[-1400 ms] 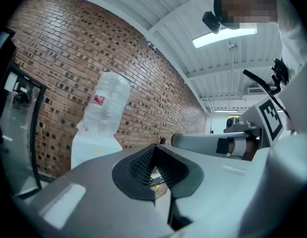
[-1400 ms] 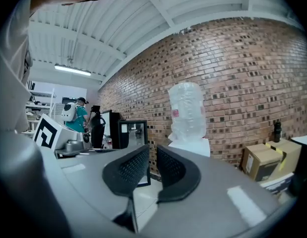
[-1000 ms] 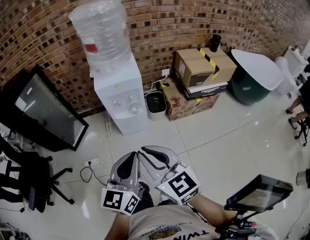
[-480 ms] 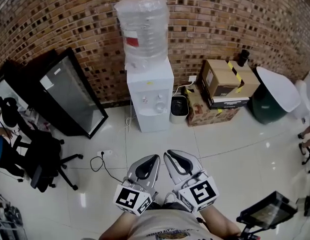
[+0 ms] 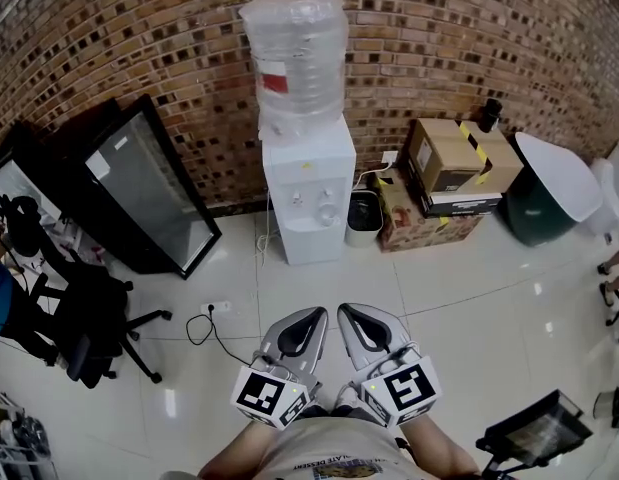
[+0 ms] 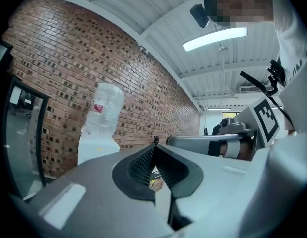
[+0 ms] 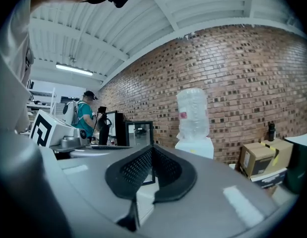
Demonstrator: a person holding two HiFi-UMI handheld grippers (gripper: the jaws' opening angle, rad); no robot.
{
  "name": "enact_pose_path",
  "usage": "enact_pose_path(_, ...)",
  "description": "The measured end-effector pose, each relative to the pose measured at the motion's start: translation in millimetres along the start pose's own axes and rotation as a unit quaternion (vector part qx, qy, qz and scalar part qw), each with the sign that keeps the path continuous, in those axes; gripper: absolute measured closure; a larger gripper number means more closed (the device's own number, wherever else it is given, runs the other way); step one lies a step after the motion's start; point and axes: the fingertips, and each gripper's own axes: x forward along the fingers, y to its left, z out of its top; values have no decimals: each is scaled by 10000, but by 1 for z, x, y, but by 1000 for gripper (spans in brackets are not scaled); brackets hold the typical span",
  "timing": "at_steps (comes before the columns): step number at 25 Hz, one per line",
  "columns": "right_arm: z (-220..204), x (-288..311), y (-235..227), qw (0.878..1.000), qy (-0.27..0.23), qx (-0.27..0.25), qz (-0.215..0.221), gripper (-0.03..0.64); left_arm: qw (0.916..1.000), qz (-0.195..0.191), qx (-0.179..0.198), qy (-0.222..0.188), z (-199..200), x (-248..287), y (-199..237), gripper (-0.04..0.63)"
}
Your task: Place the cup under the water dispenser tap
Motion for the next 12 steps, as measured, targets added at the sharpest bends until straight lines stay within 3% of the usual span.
enact_pose_path(12,-4,-2,10,9999,-54,15,99,612,9999,-23,94,-48,0,-6,-7,595)
